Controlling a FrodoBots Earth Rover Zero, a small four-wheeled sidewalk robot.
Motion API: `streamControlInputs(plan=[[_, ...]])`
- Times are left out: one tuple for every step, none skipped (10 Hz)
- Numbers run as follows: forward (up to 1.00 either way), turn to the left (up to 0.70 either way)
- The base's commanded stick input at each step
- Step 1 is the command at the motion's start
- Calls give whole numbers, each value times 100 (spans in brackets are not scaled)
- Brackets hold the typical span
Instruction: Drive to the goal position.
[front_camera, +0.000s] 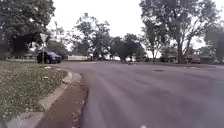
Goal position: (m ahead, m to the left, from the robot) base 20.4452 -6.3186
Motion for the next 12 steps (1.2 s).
streamControlInputs(plan=[[7, 0], [7, 0], [7, 0], [7, 0], [7, 0], [7, 0], [7, 0], [7, 0], [7, 0], [7, 0], [7, 0], [7, 0]])
